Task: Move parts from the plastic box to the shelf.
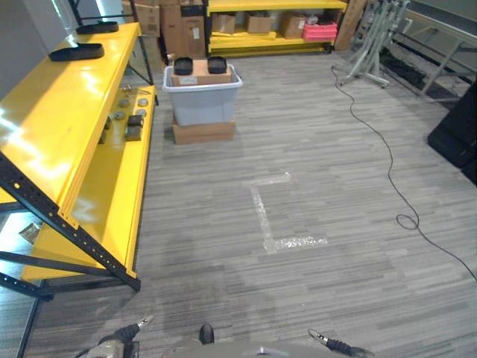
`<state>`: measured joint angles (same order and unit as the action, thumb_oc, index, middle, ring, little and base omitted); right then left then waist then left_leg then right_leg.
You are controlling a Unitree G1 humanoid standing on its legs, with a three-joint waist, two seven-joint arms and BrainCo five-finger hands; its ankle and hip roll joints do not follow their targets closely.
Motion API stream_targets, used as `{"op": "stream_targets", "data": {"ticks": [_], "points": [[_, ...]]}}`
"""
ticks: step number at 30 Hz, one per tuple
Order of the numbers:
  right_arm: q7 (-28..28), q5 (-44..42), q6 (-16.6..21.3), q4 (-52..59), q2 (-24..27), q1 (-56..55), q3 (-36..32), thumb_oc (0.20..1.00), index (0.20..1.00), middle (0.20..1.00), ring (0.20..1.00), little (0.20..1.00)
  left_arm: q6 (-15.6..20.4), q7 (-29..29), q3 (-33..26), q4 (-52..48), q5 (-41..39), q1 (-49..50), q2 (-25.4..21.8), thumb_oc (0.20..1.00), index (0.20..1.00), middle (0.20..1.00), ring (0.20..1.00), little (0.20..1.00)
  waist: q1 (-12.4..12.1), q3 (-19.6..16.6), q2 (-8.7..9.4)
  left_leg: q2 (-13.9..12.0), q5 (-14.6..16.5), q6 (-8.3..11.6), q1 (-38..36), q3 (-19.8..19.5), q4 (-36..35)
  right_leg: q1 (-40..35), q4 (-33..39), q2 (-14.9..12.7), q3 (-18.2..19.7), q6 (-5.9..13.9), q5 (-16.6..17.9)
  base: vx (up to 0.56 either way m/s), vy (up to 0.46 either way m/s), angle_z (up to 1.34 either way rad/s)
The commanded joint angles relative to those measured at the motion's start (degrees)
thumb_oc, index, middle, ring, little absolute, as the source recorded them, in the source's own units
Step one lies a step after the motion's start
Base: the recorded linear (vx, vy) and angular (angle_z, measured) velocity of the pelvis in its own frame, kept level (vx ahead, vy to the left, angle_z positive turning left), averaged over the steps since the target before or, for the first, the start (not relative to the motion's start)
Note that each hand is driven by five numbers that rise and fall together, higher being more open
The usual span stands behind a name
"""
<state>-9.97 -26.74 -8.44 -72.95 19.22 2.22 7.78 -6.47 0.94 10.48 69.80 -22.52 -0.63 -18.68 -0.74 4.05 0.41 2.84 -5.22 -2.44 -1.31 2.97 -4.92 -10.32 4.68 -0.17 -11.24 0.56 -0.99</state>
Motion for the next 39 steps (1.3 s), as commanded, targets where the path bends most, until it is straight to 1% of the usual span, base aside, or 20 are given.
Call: {"op": "stream_targets", "data": {"ticks": [1, 3, 4, 5, 6, 12, 14, 15, 18, 19, 20, 21, 26, 29, 30, 31, 33, 35, 36, 39], "points": [[-1.4, -0.79, 2.08, -0.5, 2.18, 2.58, -0.36, 1.0, 1.0, 1.0, 1.0, 1.0, 0.28, 2.51, -0.94, 2.82, 0.33, -2.6, -0.5, 1.0, 1.0, 1.0, 1.0, 1.0, -1.74, 1.54, -0.45, -1.39, 5.07, 1.98, -4.48, 1.55, -0.08, 2.76, -0.35, -4.08, -1.8, 4.51, 1.71, 0.01, 0.01, 0.09], [-1.27, -1.95, 2.09, 0.01, 2.12, 2.95, -0.3, 1.0, 1.0, 1.0, 1.0, 1.0, -0.15, 1.74, -0.83, 2.78, 0.01, -2.37, -0.21, 1.0, 1.0, 1.0, 1.0, 1.0, -2.03, 1.54, -0.46, -1.29, 5.14, 1.86, -4.48, 1.3, -0.08, 2.77, -0.38, -4.18, -1.92, 4.51, 1.68, 0.02, 0.022, 0.11], [-0.86, -4.77, 0.32, 0.12, 1.78, 3.35, -0.23, 1.0, 1.0, 1.0, 1.0, 1.0, -1.84, 0.96, -0.7, 3.15, 0.79, -2.28, 0.02, 1.0, 1.0, 1.0, 1.0, 1.0, -2.23, 1.57, -0.42, -1.19, 5.22, 1.81, -4.54, 1.11, -0.08, 2.73, -0.39, -4.27, -1.95, 4.55, 1.65, 0.02, 0.025, 0.14], [-0.88, -5.19, -0.19, 0.15, 1.59, 3.41, -0.25, 1.0, 1.0, 1.0, 1.0, 1.0, -2.01, 0.94, -0.77, 3.36, 1.11, -2.3, 0.09, 1.0, 1.0, 1.0, 1.0, 1.0, -2.24, 1.55, -0.39, -1.17, 5.23, 1.79, -4.56, 1.13, -0.08, 2.71, -0.38, -4.28, -1.94, 4.55, 1.67, 0.03, 0.028, 0.16], [-1.03, -6.45, -1.48, 0.06, 1.16, 3.58, -0.31, 1.0, 1.0, 1.0, 1.0, 1.0, -2.03, 0.97, -0.75, 3.85, 2.29, -2.36, 0.37, 1.0, 1.0, 1.0, 1.0, 1.0, -2.27, 1.47, -0.3, -1.12, 5.28, 1.73, -4.59, 1.18, -0.08, 2.69, -0.36, -4.31, -1.94, 4.55, 1.69, 0.03, 0.023, 0.13], [1.22, -8.92, -2.29, -1.25, -1.18, 3.5, -0.14, 1.0, 1.0, 1.0, 1.0, 1.0, -0.19, -0.76, 1.42, 4.69, 4.07, -2.69, 2.95, 1.0, 1.0, 1.0, 1.0, 1.0, -2.01, 1.76, -0.09, -1.08, 5.81, 1.33, -4.98, 1.66, 0.3, 2.67, -0.88, -4.56, -1.32, 4.52, 1.55, 0.04, 0.055, 0.0], [1.53, -7.23, -1.49, -1.74, -1.79, 2.88, -0.5, 1.0, 1.0, 1.0, 1.0, 1.0, -1.25, -1.74, 1.71, 4.46, 5.37, -2.93, 3.23, 1.0, 1.0, 1.0, 1.0, 1.0, -1.62, 2.02, -0.03, -1.01, 6.1, 1.0, -5.09, 2.16, 0.6, 3.06, -1.72, -4.83, -0.98, 4.63, 1.43, 0.06, 0.127, -0.17], [0.03, -2.41, 0.52, -1.93, -2.19, 2.51, 0.62, 1.0, 1.0, 1.0, 1.0, 1.0, -1.28, -0.79, 2.21, 4.43, 5.98, -3.75, 3.45, 1.0, 1.0, 1.0, 1.0, 1.0, -1.05, 3.16, 0.13, -1.04, 6.5, 0.18, -4.56, 2.84, 1.56, 4.74, -4.56, -5.18, -0.3, 4.57, 0.74, 0.02, 0.113, -0.22], [-1.05, -2.4, 1.5, -2.06, -2.65, 2.37, 0.92, 1.0, 1.0, 1.0, 1.0, 1.0, -0.73, -0.78, 2.57, 4.18, 5.3, -4.42, 3.4, 1.0, 1.0, 1.0, 1.0, 1.0, -0.59, 4.23, 0.05, -1.01, 7.23, -0.56, -4.05, 2.78, 3.03, 6.45, -7.89, -5.39, 0.33, 4.74, 0.01, -0.02, 0.088, -0.14], [-1.7, -0.38, -0.62, -1.73, -2.91, 2.31, 1.25, 1.0, 1.0, 1.0, 1.0, 1.0, -0.5, -0.63, 2.44, 3.74, 5.21, -4.76, 3.24, 1.0, 1.0, 1.0, 1.0, 1.0, -0.13, 5.12, -0.13, -1.09, 7.84, -1.06, -3.63, 2.98, 4.34, 7.9, -10.85, -5.54, 0.99, 4.93, -0.72, -0.01, 0.096, -0.08], [-1.96, -0.11, -1.23, -1.78, -2.96, 2.25, 1.29, 1.0, 1.0, 1.0, 1.0, 1.0, -0.59, -0.61, 2.44, 3.62, 5.36, -4.77, 3.21, 1.0, 1.0, 1.0, 1.0, 1.0, -0.07, 5.24, -0.17, -1.12, 7.86, -1.11, -3.58, 3.04, 4.46, 8.06, -11.23, -5.55, 1.04, 4.93, -0.81, 0.0, 0.155, -0.15], [-4.42, 2.1, -2.85, -2.5, -3.39, 2.26, 1.81, 1.0, 1.0, 1.0, 1.0, 1.0, -0.9, -1.13, 2.74, 3.22, 6.51, -4.82, 3.16, 1.0, 1.0, 1.0, 1.0, 1.0, 0.08, 5.85, -0.35, -1.07, 8.01, -1.47, -3.32, 3.15, 5.07, 8.88, -13.09, -5.67, 1.39, 5.0, -1.16, 0.02, 0.121, -0.1], [-3.97, 0.64, -2.75, -2.89, -3.84, 2.59, 2.3, 1.0, 1.0, 1.0, 1.0, 1.0, -0.77, 0.19, 3.26, 3.52, 7.13, -5.07, 3.19, 1.0, 1.0, 1.0, 1.0, 1.0, 0.45, 6.1, -0.52, -0.42, 8.26, -2.29, -3.76, 3.1, 4.76, 10.29, -16.45, -6.03, 2.29, 5.59, -0.21, 0.06, 0.111, -0.03], [-4.3, 0.24, -2.89, -2.07, -3.74, 2.88, 2.19, 1.0, 1.0, 1.0, 1.0, 1.0, -1.05, 0.06, 3.67, 3.37, 7.03, -5.47, 3.12, 1.0, 1.0, 1.0, 1.0, 1.0, 1.02, 6.35, -0.67, -0.1, 8.7, -3.02, -3.92, 3.54, 4.99, 12.29, -20.18, -6.13, 2.84, 5.98, 0.81, 0.07, 0.126, -0.08], [-5.21, 0.59, -3.5, -1.56, -3.81, 3.14, 2.47, 1.0, 1.0, 1.0, 1.0, 1.0, -1.64, 0.29, 3.85, 3.48, 8.01, -5.96, 2.85, 1.0, 1.0, 1.0, 1.0, 1.0, 1.44, 6.8, -0.82, 0.04, 9.34, -3.62, -3.73, 3.77, 6.11, 14.12, -24.21, -6.11, 3.26, 6.08, 1.4, 0.07, 0.113, -0.09], [-4.95, 0.42, -3.49, -1.43, -3.86, 3.14, 2.57, 1.0, 1.0, 1.0, 1.0, 1.0, -1.74, 0.58, 3.9, 3.48, 8.77, -6.06, 2.83, 1.0, 1.0, 1.0, 1.0, 1.0, 1.52, 6.89, -0.85, 0.06, 9.47, -3.73, -3.66, 3.82, 6.36, 14.4, -24.84, -6.09, 3.33, 6.07, 1.43, 0.08, 0.128, -0.04], [-4.24, 0.11, -3.25, -1.06, -3.98, 3.11, 2.86, 1.0, 1.0, 1.0, 1.0, 1.0, -1.8, 0.5, 4.07, 3.65, 9.04, -6.35, 2.93, 1.0, 1.0, 1.0, 1.0, 1.0, 1.61, 7.41, -1.05, 0.03, 10.21, -4.18, -3.43, 4.06, 7.69, 16.36, -28.91, -6.92, 3.02, 6.59, 3.06, 0.05, 0.065, -0.02], [-3.71, -0.66, -3.95, -0.8, -3.93, 2.88, 2.8, 1.0, 1.0, 1.0, 1.0, 1.0, -2.04, 0.24, 4.25, 3.64, 9.84, -6.47, 3.11, 1.0, 1.0, 1.0, 1.0, 1.0, 1.78, 8.38, -1.82, -0.41, 11.46, -4.74, -3.76, 4.49, 9.7, 20.28, -36.53, -8.98, 2.34, 6.78, 6.38, 0.17, 0.057, -0.1], [-4.28, -0.33, -4.84, -1.32, -4.32, 2.66, 2.82, 1.0, 1.0, 1.0, 1.0, 1.0, -2.18, -0.08, 4.12, 3.47, 10.74, -6.18, 3.28, 1.0, 1.0, 1.0, 1.0, 1.0, 1.78, 8.95, -1.69, -0.29, 12.45, -4.57, -4.35, 4.99, 10.83, 22.17, -36.04, -11.11, 1.25, 7.33, 9.03, 0.24, -0.024, -0.11], [-4.15, -0.57, -5.69, -1.92, -4.69, 1.7, 2.74, 1.0, 1.0, 1.0, 1.0, 1.0, -2.19, -0.15, 4.06, 3.07, 11.17, -5.84, 3.2, 1.0, 1.0, 1.0, 1.0, 1.0, 2.75, 9.58, -0.55, 0.67, 14.19, -4.14, -5.77, 5.12, 11.72, 23.25, -30.04, -11.97, 0.39, 8.29, 11.64, 0.26, -0.124, -0.09]]}}
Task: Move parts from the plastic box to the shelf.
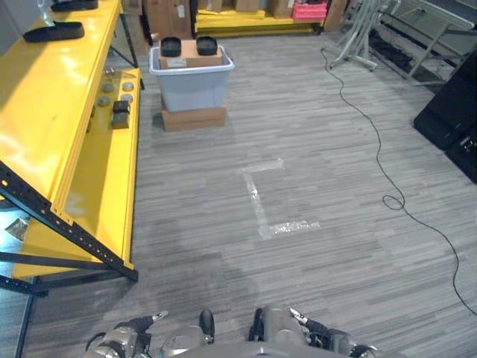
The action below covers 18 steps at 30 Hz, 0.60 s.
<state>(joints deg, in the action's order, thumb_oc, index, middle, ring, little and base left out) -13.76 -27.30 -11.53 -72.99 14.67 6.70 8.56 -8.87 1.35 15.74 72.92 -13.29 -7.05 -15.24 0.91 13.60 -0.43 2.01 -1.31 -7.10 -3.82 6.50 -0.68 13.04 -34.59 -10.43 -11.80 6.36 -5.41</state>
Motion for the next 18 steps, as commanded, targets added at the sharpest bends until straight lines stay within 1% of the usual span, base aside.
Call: {"op": "stream_targets", "data": {"ticks": [1, 2, 4, 6, 7, 8, 9, 10, 11, 12, 13, 14, 15, 16, 17, 18], "points": [[-0.09, -0.01, -2.99, -2.23, -0.18, -3.17, 1.85, 1.0, 1.0, 1.0, 1.0, 1.0, 0.26, -0.57, -1.04, -0.1, 1.95, 0.56, -0.16, 1.0, 1.0, 1.0, 1.0, 1.0, 1.68, 0.23, 0.83, 2.03, 11.23, 0.72, -4.26, 1.46, 7.49, 0.17, 12.31, -1.94, 0.54, 2.93, 17.02, 0.33, -0.151, 0.09], [-0.12, 0.29, -3.31, -2.63, -0.16, -3.65, 1.74, 1.0, 1.0, 1.0, 1.0, 1.0, 0.25, -0.66, -0.72, -0.2, 1.64, 0.46, 0.04, 1.0, 1.0, 1.0, 1.0, 1.0, 2.33, 0.3, 1.5, 2.69, 12.2, 1.0, -5.41, 1.14, 7.27, 0.55, 16.21, -2.21, 0.23, 3.39, 17.92, 0.38, -0.162, 0.16], [-0.51, 1.41, -3.64, -3.25, -0.05, -4.38, 1.26, 1.0, 1.0, 1.0, 1.0, 1.0, 0.17, -1.07, -0.17, -0.23, 0.56, 0.19, 0.49, 1.0, 1.0, 1.0, 1.0, 1.0, 3.57, 0.38, 2.1, 3.2, 13.78, 1.36, -7.68, 0.35, 6.82, 0.35, 21.72, -1.91, 0.0, 4.17, 19.16, 0.34, -0.141, 0.2], [-0.77, 2.07, -3.64, -3.74, -0.05, -4.93, 0.83, 1.0, 1.0, 1.0, 1.0, 1.0, 0.34, -1.43, 0.1, -0.07, 0.1, 0.04, 0.79, 1.0, 1.0, 1.0, 1.0, 1.0, 4.27, 0.25, 2.29, 3.2, 14.53, 1.49, -8.65, -0.16, 6.81, 0.17, 23.64, -1.5, 0.23, 4.43, 19.47, 0.3, -0.144, 0.03], [-0.85, 2.19, -3.22, -4.11, -0.05, -5.49, 0.67, 1.0, 1.0, 1.0, 1.0, 1.0, 0.62, -1.85, 0.23, 0.0, -0.18, -0.14, 0.91, 1.0, 1.0, 1.0, 1.0, 1.0, 4.76, -0.01, 2.31, 2.94, 14.9, 1.71, -9.27, -0.45, 6.91, -0.12, 24.72, -1.1, 0.44, 4.17, 18.66, 0.47, -0.295, 0.03], [-0.58, 1.89, -2.23, -4.46, 0.28, -6.06, 0.49, 1.0, 1.0, 1.0, 1.0, 1.0, 1.49, -3.18, 0.14, 0.15, -2.47, -0.3, 1.37, 1.0, 1.0, 1.0, 1.0, 1.0, 5.48, -1.25, 1.66, 1.37, 14.19, 3.01, -10.45, -1.0, 6.16, -2.07, 26.65, 0.83, 0.49, 1.71, 14.83, 0.37, -0.259, 0.23], [-0.7, 1.91, -2.11, -4.58, 0.38, -6.03, 0.46, 1.0, 1.0, 1.0, 1.0, 1.0, 1.54, -3.28, 0.13, 0.12, -3.15, -0.29, 1.46, 1.0, 1.0, 1.0, 1.0, 1.0, 5.61, -1.53, 1.52, 1.01, 14.11, 3.33, -10.5, -1.14, 6.24, -2.24, 26.81, 1.24, 0.74, 1.3, 14.28, 0.3, -0.24, 0.44], [-1.02, 2.25, -1.95, -4.68, 0.59, -5.86, 0.48, 1.0, 1.0, 1.0, 1.0, 1.0, 1.78, -3.21, -0.07, 0.03, -4.45, -0.18, 1.57, 1.0, 1.0, 1.0, 1.0, 1.0, 5.82, -2.02, 1.23, 0.05, 13.16, 4.15, -10.38, -1.02, 6.92, -2.7, 27.21, 2.13, 0.99, 0.39, 13.3, 0.22, -0.176, 0.38], [-1.75, 3.45, -1.29, -4.58, 1.01, -5.52, 0.62, 1.0, 1.0, 1.0, 1.0, 1.0, 2.21, -2.75, -0.51, -0.09, -6.09, 0.02, 1.73, 1.0, 1.0, 1.0, 1.0, 1.0, 5.94, -2.65, 0.77, -1.35, 10.98, 5.47, -10.17, -0.79, 8.46, -3.48, 27.96, 3.28, 0.94, -0.82, 12.07, 0.24, -0.2, 0.3], [-1.91, 3.97, -0.73, -4.5, 1.2, -5.35, 0.66, 1.0, 1.0, 1.0, 1.0, 1.0, 2.35, -2.73, -0.68, -0.17, -6.76, 0.09, 1.82, 1.0, 1.0, 1.0, 1.0, 1.0, 6.0, -2.93, 0.53, -1.96, 9.73, 6.14, -10.15, -0.77, 9.4, -3.8, 28.38, 3.76, 0.86, -1.32, 11.68, 0.26, -0.226, 0.17], [-1.75, 4.5, -0.18, -4.06, 1.63, -4.9, 0.76, 1.0, 1.0, 1.0, 1.0, 1.0, 2.4, -2.66, -1.01, -0.38, -7.11, 0.06, 2.03, 1.0, 1.0, 1.0, 1.0, 1.0, 5.93, -3.43, 0.02, -3.58, 4.88, 8.05, -9.13, -0.88, 13.37, -4.88, 29.85, 4.86, 0.83, -2.5, 11.04, 0.24, -0.226, 0.07], [-1.43, 5.13, 0.16, -3.4, 2.23, -4.34, 1.03, 1.0, 1.0, 1.0, 1.0, 1.0, 2.58, -2.66, -1.23, -0.57, -7.84, 0.01, 2.21, 1.0, 1.0, 1.0, 1.0, 1.0, 5.57, -3.65, 0.21, -4.47, 1.13, 9.35, -6.7, -1.14, 19.47, -6.2, 31.0, 5.34, 1.03, -3.61, 10.36, 0.32, -0.293, -0.1], [-0.67, 5.6, 0.76, -3.06, 3.03, -3.59, 1.37, 1.0, 1.0, 1.0, 1.0, 1.0, 2.94, -2.84, -1.72, -0.68, -9.22, 0.06, 2.54, 1.0, 1.0, 1.0, 1.0, 1.0, 4.75, -3.6, 1.1, -4.13, -1.63, 10.21, -2.1, -1.93, 28.25, -7.76, 31.95, 5.31, 1.8, -4.73, 9.83, 0.37, -0.348, -0.15], [-0.28, 6.46, 2.29, -2.61, 4.12, -3.17, 1.27, 1.0, 1.0, 1.0, 1.0, 1.0, 2.9, -2.66, -2.45, -1.19, -9.82, 0.19, 2.59, 1.0, 1.0, 1.0, 1.0, 1.0, 3.51, -3.01, 2.5, -4.41, -3.86, 10.99, 4.38, -1.83, 37.8, -10.08, 33.1, 4.67, 1.94, -5.72, 9.45, 0.35, -0.332, -0.15], [-0.11, 6.16, 2.86, -2.26, 4.87, -2.96, 1.14, 1.0, 1.0, 1.0, 1.0, 1.0, 2.58, -2.04, -2.76, -1.56, -9.12, 0.09, 2.53, 1.0, 1.0, 1.0, 1.0, 1.0, 2.73, -2.5, 3.23, -5.25, -4.64, 11.12, 9.22, -1.77, 42.08, -11.59, 33.73, 4.35, 1.91, -6.07, 9.36, 0.28, -0.261, -0.12], [0.02, 5.95, 3.44, -2.0, 5.38, -2.8, 0.99, 1.0, 1.0, 1.0, 1.0, 1.0, 2.33, -1.38, -2.82, -1.79, -8.09, -0.01, 2.48, 1.0, 1.0, 1.0, 1.0, 1.0, 2.28, -2.08, 3.16, -6.15, -4.57, 11.06, 12.16, -2.02, 44.56, -12.6, 34.18, 4.7, 1.75, -6.28, 9.33, 0.32, -0.176, -0.11]]}}
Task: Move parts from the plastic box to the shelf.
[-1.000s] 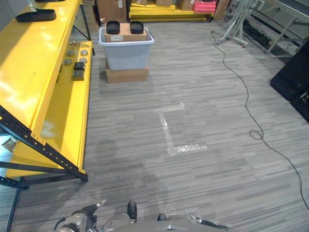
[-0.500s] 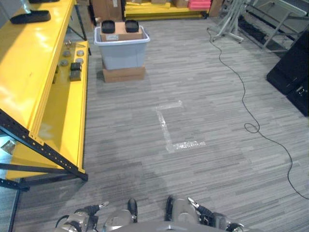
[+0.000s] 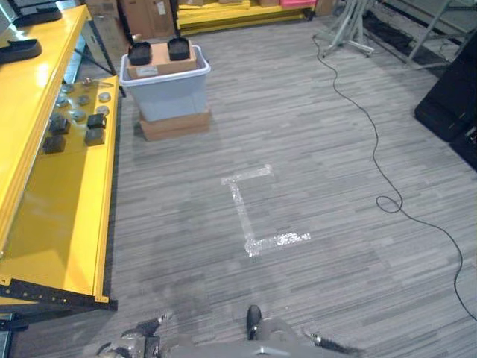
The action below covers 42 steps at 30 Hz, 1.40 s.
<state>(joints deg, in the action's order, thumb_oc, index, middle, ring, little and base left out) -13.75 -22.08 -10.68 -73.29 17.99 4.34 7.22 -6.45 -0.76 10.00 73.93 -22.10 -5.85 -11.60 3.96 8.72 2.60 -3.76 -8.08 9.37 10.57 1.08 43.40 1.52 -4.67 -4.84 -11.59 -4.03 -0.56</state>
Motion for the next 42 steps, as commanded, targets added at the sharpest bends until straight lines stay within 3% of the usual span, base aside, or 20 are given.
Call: {"op": "stream_targets", "data": {"ticks": [1, 3, 4, 6, 7, 10, 13, 14, 17, 19, 23, 28, 30, 31, 33, 34, 36, 38, 40, 42], "points": [[0.33, -0.57, 3.72, -0.8, 2.65, 0.01, 2.05, 1.0, 1.0, 1.0, 1.0, 1.0, -0.14, 1.34, 3.35, -3.09, 2.83, -1.31, -1.18, 1.0, 1.0, 1.0, 1.0, 1.0, -1.97, 3.4, 0.31, -0.6, 3.35, -6.31, 0.84, 4.36, -2.52, -2.81, 5.08, -0.7, 1.52, 4.39, 4.18, 0.36, -0.107, -0.08], [0.14, -3.15, 4.82, 0.91, 2.91, 1.26, 2.35, 1.0, 1.0, 1.0, 1.0, 1.0, 0.06, 1.14, 3.86, -2.18, 2.72, -0.83, -1.57, 1.0, 1.0, 1.0, 1.0, 1.0, -3.74, 3.71, -0.01, 0.83, 3.77, -6.83, 1.17, 6.35, -15.88, -4.8, 6.74, 0.6, 2.26, 5.19, 3.01, 0.58, 0.089, -0.1], [0.11, -3.55, 4.9, 1.88, 2.88, 1.61, 2.92, 1.0, 1.0, 1.0, 1.0, 1.0, 0.67, 1.53, 3.43, -1.05, 3.84, 0.54, -1.91, 1.0, 1.0, 1.0, 1.0, 1.0, -5.69, 3.72, -1.07, 2.74, 2.25, -6.61, 1.19, 4.9, -31.05, -6.45, 7.24, 2.59, 4.52, 5.97, 1.77, 0.73, 0.247, -0.29], [-1.05, -4.69, 4.22, 1.77, 2.85, 1.26, 3.48, 1.0, 1.0, 1.0, 1.0, 1.0, 0.85, 1.39, 3.53, -0.18, 4.89, 2.28, -2.02, 1.0, 1.0, 1.0, 1.0, 1.0, -8.2, 4.4, -1.83, 2.83, -3.01, -5.04, 3.51, 1.25, -37.84, -9.19, 6.84, 4.5, 6.87, 5.64, -0.44, 0.75, 0.305, -0.66], [-1.57, -4.54, 2.18, 0.54, 2.32, 1.13, 3.56, 1.0, 1.0, 1.0, 1.0, 1.0, 0.48, 1.07, 2.07, 0.58, 5.02, 3.03, -2.36, 1.0, 1.0, 1.0, 1.0, 1.0, -9.25, 3.63, -1.28, 3.59, -0.37, -6.26, 2.14, 2.21, -39.8, -10.25, 5.61, 3.71, 7.05, 6.24, -2.01, 0.69, 0.335, -1.09], [-3.58, -1.75, 0.95, -1.26, 0.64, 0.34, 4.04, 1.0, 1.0, 1.0, 1.0, 1.0, 0.26, -0.18, 1.71, 1.06, 6.06, 2.65, -2.81, 1.0, 1.0, 1.0, 1.0, 1.0, -9.64, 2.53, -1.23, 4.64, 2.21, -9.03, -0.18, 2.8, -40.01, -9.98, -1.59, 3.55, 5.99, 6.87, -5.64, 0.39, 0.212, -0.54], [-3.06, -2.93, 2.47, -2.85, -1.5, -0.59, 4.54, 1.0, 1.0, 1.0, 1.0, 1.0, 0.23, -0.56, 2.57, 1.61, 8.58, 0.89, -3.92, 1.0, 1.0, 1.0, 1.0, 1.0, -8.39, 2.13, -3.01, 4.56, 5.48, -12.77, -4.94, 3.01, -39.87, -0.35, -23.66, 1.37, 3.15, 9.69, -1.76, 0.33, 0.237, 0.09], [-3.06, -3.27, 2.52, -2.8, -1.62, -0.57, 4.59, 1.0, 1.0, 1.0, 1.0, 1.0, 0.45, -0.78, 2.72, 1.6, 8.77, 0.71, -3.95, 1.0, 1.0, 1.0, 1.0, 1.0, -8.2, 2.2, -3.11, 4.58, 5.68, -12.94, -5.45, 2.96, -40.02, 0.57, -24.74, 1.08, 3.18, 9.83, -1.55, 0.34, 0.209, -0.04], [-3.04, -2.62, 2.51, -1.97, -2.44, -0.86, 5.16, 1.0, 1.0, 1.0, 1.0, 1.0, 1.25, -2.57, 3.31, 0.78, 6.14, -0.64, -4.45, 1.0, 1.0, 1.0, 1.0, 1.0, -6.39, 2.81, -3.33, 4.94, 7.25, -12.97, -8.57, 2.76, -40.38, 3.12, -20.33, 0.09, 2.22, 9.67, -1.08, 0.28, 0.05, 0.25], [-3.28, -0.85, 2.63, -1.84, -2.39, -1.44, 6.03, 1.0, 1.0, 1.0, 1.0, 1.0, 1.66, -2.78, 3.19, -0.2, 4.3, -2.55, -5.05, 1.0, 1.0, 1.0, 1.0, 1.0, -4.6, 3.4, -2.47, 5.9, 8.92, -12.39, -10.45, 2.7, -40.03, 2.7, -8.37, -0.33, 1.55, 9.18, -0.23, 0.46, -0.041, 0.56], [-3.84, 1.1, 3.29, -2.89, -1.28, -3.0, 5.78, 1.0, 1.0, 1.0, 1.0, 1.0, 1.61, -3.83, 5.25, -0.96, 0.35, -5.42, -4.31, 1.0, 1.0, 1.0, 1.0, 1.0, 1.55, 3.1, -1.0, 9.56, 16.07, -13.24, -16.23, -2.69, -39.01, 9.88, 4.77, -0.37, 9.22, 11.91, 10.79, 0.58, -0.089, 0.18], [-2.95, 1.26, 3.16, -3.89, -0.62, -3.1, 4.97, 1.0, 1.0, 1.0, 1.0, 1.0, 0.4, -4.56, 5.17, -1.31, -1.2, -5.05, -3.56, 1.0, 1.0, 1.0, 1.0, 1.0, 2.05, 2.22, -1.15, 8.78, 17.57, -12.56, -18.79, -4.33, -36.82, 9.02, 3.3, 1.6, 8.3, 9.47, 9.74, 0.46, -0.186, 0.61], [-3.05, 1.0, 4.32, -4.47, -0.24, -2.42, 4.73, 1.0, 1.0, 1.0, 1.0, 1.0, -1.46, -3.62, 4.73, -1.12, -0.16, -4.39, -2.48, 1.0, 1.0, 1.0, 1.0, 1.0, 1.88, 1.37, -1.71, 6.72, 14.1, -10.82, -19.4, -4.81, -31.55, 7.23, 1.91, 2.82, 8.21, 7.51, 7.77, 0.43, -0.235, 0.53], [-2.63, 0.17, 4.56, -3.71, 0.06, -1.83, 4.61, 1.0, 1.0, 1.0, 1.0, 1.0, -1.97, -3.91, 4.75, -0.76, 0.88, -3.75, -1.76, 1.0, 1.0, 1.0, 1.0, 1.0, 1.95, 1.11, -2.05, 5.29, 8.95, -9.04, -18.73, -4.24, -24.89, 5.79, 2.04, 3.24, 7.87, 6.57, 6.75, 0.39, -0.219, 0.27], [-1.88, 0.22, 4.39, -2.22, 0.66, -1.05, 4.63, 1.0, 1.0, 1.0, 1.0, 1.0, -2.31, -4.22, 4.29, -0.73, 0.83, -2.68, -1.14, 1.0, 1.0, 1.0, 1.0, 1.0, 1.4, 1.31, -1.26, 5.47, 4.37, -7.62, -14.66, -3.4, -12.95, 3.44, 2.65, 2.74, 7.83, 5.26, 6.08, 0.36, -0.235, 0.15], [-0.98, 0.03, 4.71, -1.2, 1.44, -0.48, 4.82, 1.0, 1.0, 1.0, 1.0, 1.0, -2.59, -3.75, 4.03, -1.02, 0.78, -2.09, -0.84, 1.0, 1.0, 1.0, 1.0, 1.0, 0.45, 1.96, 0.14, 5.75, 2.72, -7.06, -8.59, -1.67, -2.8, 0.92, 3.13, 1.68, 7.84, 4.13, 5.33, 0.31, -0.233, 0.09], [-0.15, -1.0, 6.9, 0.08, 2.25, 0.03, 4.47, 1.0, 1.0, 1.0, 1.0, 1.0, -3.02, -3.29, 4.23, -1.5, 2.47, -1.69, -0.53, 1.0, 1.0, 1.0, 1.0, 1.0, -0.68, 3.04, 0.42, 4.38, 3.15, -7.44, -0.96, 0.58, 1.51, -2.03, 3.9, 1.68, 7.17, 3.37, 4.54, 0.26, -0.133, 0.13], [0.38, -3.38, 8.13, 1.0, 2.6, 0.43, 3.9, 1.0, 1.0, 1.0, 1.0, 1.0, -2.52, -3.09, 4.48, -1.23, 2.97, -1.06, -0.53, 1.0, 1.0, 1.0, 1.0, 1.0, -1.46, 3.7, 0.15, 3.48, 4.82, -7.99, 0.73, 2.87, -2.33, -3.97, 4.66, 2.01, 6.58, 3.55, 3.74, 0.27, 0.01, 0.23], [0.32, -5.93, 8.82, 2.27, 2.67, 0.99, 2.72, 1.0, 1.0, 1.0, 1.0, 1.0, -1.54, -3.04, 4.14, -0.62, 3.22, 0.15, -0.94, 1.0, 1.0, 1.0, 1.0, 1.0, -2.32, 4.03, -0.42, 2.57, 4.9, -7.97, 0.26, 6.34, -13.71, -6.0, 5.7, 2.59, 6.3, 4.19, 2.35, 0.34, 0.143, 0.08], [-0.23, -3.51, 9.31, 2.95, 2.76, 1.29, 2.31, 1.0, 1.0, 1.0, 1.0, 1.0, -0.58, -2.83, 3.43, 0.31, 4.81, 1.38, -1.62, 1.0, 1.0, 1.0, 1.0, 1.0, -4.03, 4.05, -1.76, 1.15, 0.8, -6.41, 0.94, 6.76, -31.17, -8.6, 6.51, 4.11, 7.04, 5.06, 0.23, 0.38, 0.239, -0.16]]}}
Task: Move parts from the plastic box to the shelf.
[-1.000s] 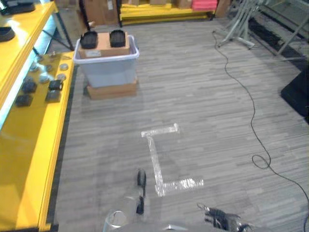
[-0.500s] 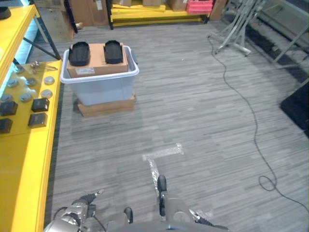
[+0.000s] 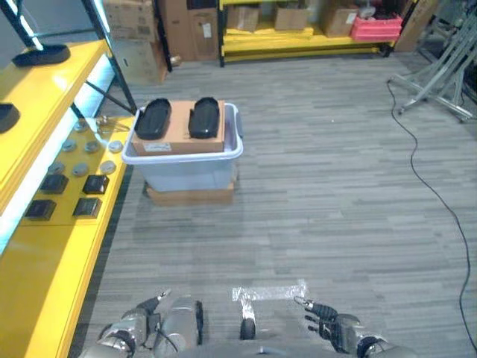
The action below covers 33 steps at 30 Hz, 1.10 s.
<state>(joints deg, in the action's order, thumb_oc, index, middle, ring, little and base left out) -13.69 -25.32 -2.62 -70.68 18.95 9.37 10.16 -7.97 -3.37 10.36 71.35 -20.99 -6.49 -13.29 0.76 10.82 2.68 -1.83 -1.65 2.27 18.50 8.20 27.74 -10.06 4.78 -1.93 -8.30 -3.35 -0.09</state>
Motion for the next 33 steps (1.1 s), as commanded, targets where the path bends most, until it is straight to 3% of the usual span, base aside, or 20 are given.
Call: {"op": "stream_targets", "data": {"ticks": [1, 2, 3, 5, 8, 9, 11, 13, 15, 18, 19, 20, 22, 25, 27, 30, 32, 33], "points": [[-0.38, -0.05, 1.27, 0.3, 1.83, -3.75, -0.51, 1.0, 1.0, 1.0, 1.0, 1.0, 0.97, -0.23, 3.07, 2.95, 3.88, 2.07, 0.01, 1.0, 1.0, 1.0, 1.0, 1.0, -1.11, 2.0, -1.91, -1.05, -6.21, 0.9, -6.84, -0.67, -17.07, 2.56, -2.89, 1.29, 3.87, 4.42, -0.53, 0.34, 0.208, -0.11], [-0.63, 0.68, 1.2, 0.09, 1.95, -3.77, -0.05, 1.0, 1.0, 1.0, 1.0, 1.0, 1.11, -0.23, 3.04, 3.18, 4.48, 2.22, -0.2, 1.0, 1.0, 1.0, 1.0, 1.0, -1.93, 2.0, -2.0, -1.98, -8.0, 1.67, -6.04, -1.68, -19.91, 1.49, -2.85, 1.54, 4.07, 4.44, -1.44, 0.25, 0.163, -0.05], [-2.78, -0.31, -1.61, -0.18, 1.93, -3.81, 0.33, 1.0, 1.0, 1.0, 1.0, 1.0, 1.23, -0.12, 2.94, 3.28, 4.76, 2.29, -0.52, 1.0, 1.0, 1.0, 1.0, 1.0, -2.59, 1.86, -1.89, -2.7, -8.2, 2.0, -5.78, -1.46, -21.99, 0.59, -2.82, 1.35, 3.84, 4.66, -2.11, 0.29, 0.207, -0.17], [-6.17, -4.42, -4.74, -0.75, 1.08, -4.27, 1.32, 1.0, 1.0, 1.0, 1.0, 1.0, 0.83, -0.35, 2.65, 3.34, 5.57, 2.42, -0.73, 1.0, 1.0, 1.0, 1.0, 1.0, -3.89, 0.89, -1.54, -2.36, -7.1, 1.75, -6.6, -1.09, -25.55, -1.19, -3.62, 0.7, 3.3, 5.55, -4.37, 0.27, 0.248, -0.3], [-6.37, -5.71, -5.95, -1.39, 0.2, -5.05, 1.02, 1.0, 1.0, 1.0, 1.0, 1.0, 0.16, 0.04, 2.06, 3.48, 8.07, 2.11, -1.4, 1.0, 1.0, 1.0, 1.0, 1.0, -4.36, -0.26, -1.78, -2.24, -6.49, 0.56, -8.19, 1.82, -26.92, -0.92, -8.99, 0.04, 0.63, 6.49, -6.67, 0.19, 0.204, -0.07], [-6.7, -5.52, -6.37, -1.87, -0.14, -5.35, 0.89, 1.0, 1.0, 1.0, 1.0, 1.0, 0.38, -0.49, 2.21, 3.66, 8.44, 1.81, -1.82, 1.0, 1.0, 1.0, 1.0, 1.0, -4.07, -0.26, -2.19, -1.56, -5.42, -0.61, -9.99, 1.58, -26.81, 2.95, -16.72, -1.22, -1.12, 7.94, -5.22, 0.19, 0.256, -0.02], [-6.88, -3.8, -5.71, -2.53, -0.64, -6.27, 0.52, 1.0, 1.0, 1.0, 1.0, 1.0, 1.38, -1.8, 2.8, 3.77, 7.13, 0.57, -3.16, 1.0, 1.0, 1.0, 1.0, 1.0, -2.35, 0.83, -3.58, -1.43, -3.67, -2.77, -14.24, 0.04, -27.82, 11.1, -29.95, -2.51, -0.99, 9.4, -2.75, 0.16, 0.216, -0.07], [-6.98, -3.31, -5.28, -2.92, -1.0, -6.39, 0.6, 1.0, 1.0, 1.0, 1.0, 1.0, 1.99, -2.23, 2.97, 3.77, 6.41, -0.04, -3.64, 1.0, 1.0, 1.0, 1.0, 1.0, -1.95, 1.12, -3.75, -1.42, -3.25, -2.91, -15.37, -0.18, -28.08, 12.41, -29.92, -3.33, -1.25, 9.59, -2.3, 0.09, 0.025, -0.01], [-5.89, -2.68, -4.08, -3.19, -1.8, -6.2, 1.25, 1.0, 1.0, 1.0, 1.0, 1.0, 3.01, -2.63, 3.37, 3.2, 4.94, -1.59, -4.29, 1.0, 1.0, 1.0, 1.0, 1.0, -1.29, 1.38, -3.75, -1.58, -2.66, -2.15, -17.11, -0.56, -28.56, 12.68, -22.26, -5.62, -2.06, 9.82, -1.65, 0.12, -0.12, 0.31], [-2.55, -0.67, -1.76, -3.63, -1.71, -6.13, 0.85, 1.0, 1.0, 1.0, 1.0, 1.0, 3.62, -2.99, 3.66, 2.7, 2.68, -3.46, -4.28, 1.0, 1.0, 1.0, 1.0, 1.0, 0.43, 0.99, -2.71, -1.18, -0.82, -1.32, -19.12, -0.78, -29.06, 12.73, -7.69, -8.6, -0.73, 11.65, 4.75, 0.15, -0.19, 0.2], [-2.55, -0.66, -1.75, -3.63, -1.7, -6.15, 0.84, 1.0, 1.0, 1.0, 1.0, 1.0, 3.63, -3.0, 3.68, 2.7, 2.67, -3.45, -4.27, 1.0, 1.0, 1.0, 1.0, 1.0, 0.43, 1.06, -2.75, -1.21, -0.76, -1.32, -19.26, -0.79, -29.07, 12.5, -7.47, -8.55, -0.77, 11.67, 4.83, 0.18, -0.198, 0.26], [-2.32, 1.11, -1.2, -3.8, -1.74, -6.07, 0.46, 1.0, 1.0, 1.0, 1.0, 1.0, 3.74, -3.17, 3.81, 2.55, 1.52, -3.59, -4.21, 1.0, 1.0, 1.0, 1.0, 1.0, 1.28, 0.81, -2.2, -1.18, 0.7, -1.29, -20.51, -0.67, -29.17, 14.18, -4.64, -9.95, 0.32, 12.99, 8.32, 0.17, -0.193, 0.11], [-2.1, 3.74, -1.13, -3.74, -1.99, -5.94, 0.11, 1.0, 1.0, 1.0, 1.0, 1.0, 3.96, -3.33, 3.36, 2.39, 0.76, -3.42, -4.0, 1.0, 1.0, 1.0, 1.0, 1.0, 1.83, 0.73, -2.04, -1.99, 2.25, -1.05, -22.95, 0.96, -29.72, 15.72, -3.54, -10.97, -0.84, 14.14, 10.5, 0.21, -0.276, -0.09], [-0.97, 3.0, -2.43, -3.11, -1.69, -5.75, 0.7, 1.0, 1.0, 1.0, 1.0, 1.0, 3.98, -4.24, 2.86, 1.88, 0.77, -2.69, -3.46, 1.0, 1.0, 1.0, 1.0, 1.0, 1.8, -0.01, -2.02, -3.29, 2.76, -0.67, -23.19, 0.76, -28.6, 14.0, -2.78, -9.77, -1.11, 12.7, 8.84, 0.17, -0.334, -0.15], [0.5, 4.61, -2.95, -2.71, -1.23, -5.58, 1.14, 1.0, 1.0, 1.0, 1.0, 1.0, 3.66, -4.08, 2.63, 1.43, -1.14, -1.36, -2.68, 1.0, 1.0, 1.0, 1.0, 1.0, 2.11, -0.35, -1.73, -4.48, 4.38, -0.24, -23.21, 0.35, -24.17, 13.03, -3.37, -8.99, -0.94, 11.2, 7.52, 0.19, -0.282, 0.16], [2.52, 5.17, -3.93, -2.12, -0.09, -5.48, 0.87, 1.0, 1.0, 1.0, 1.0, 1.0, 2.66, -3.53, 2.38, 0.77, 0.89, -0.32, -1.64, 1.0, 1.0, 1.0, 1.0, 1.0, 1.5, 0.37, -1.54, -6.2, 0.57, 1.52, -19.42, -1.07, -14.52, 10.02, -1.94, -7.49, -0.94, 9.33, 6.57, 0.13, -0.21, 0.23], [3.59, 4.3, -2.48, -2.01, 1.31, -4.86, 0.25, 1.0, 1.0, 1.0, 1.0, 1.0, 2.16, -3.57, 2.33, 0.63, 1.45, 0.6, -0.46, 1.0, 1.0, 1.0, 1.0, 1.0, 0.02, 1.8, -1.31, -6.65, -2.74, 2.72, -11.78, -3.79, -6.05, 6.87, -0.48, -5.94, -0.15, 7.56, 5.39, 0.12, -0.094, 0.16], [3.81, 4.63, -1.77, -1.98, 1.78, -4.69, -0.24, 1.0, 1.0, 1.0, 1.0, 1.0, 1.89, -3.08, 2.05, 0.86, 1.61, 0.87, -0.31, 1.0, 1.0, 1.0, 1.0, 1.0, -0.06, 1.98, -1.66, -6.84, -2.6, 2.91, -11.58, -2.99, -8.55, 6.47, -0.37, -5.77, -0.33, 7.75, 5.05, 0.2, 0.071, -0.29]]}}
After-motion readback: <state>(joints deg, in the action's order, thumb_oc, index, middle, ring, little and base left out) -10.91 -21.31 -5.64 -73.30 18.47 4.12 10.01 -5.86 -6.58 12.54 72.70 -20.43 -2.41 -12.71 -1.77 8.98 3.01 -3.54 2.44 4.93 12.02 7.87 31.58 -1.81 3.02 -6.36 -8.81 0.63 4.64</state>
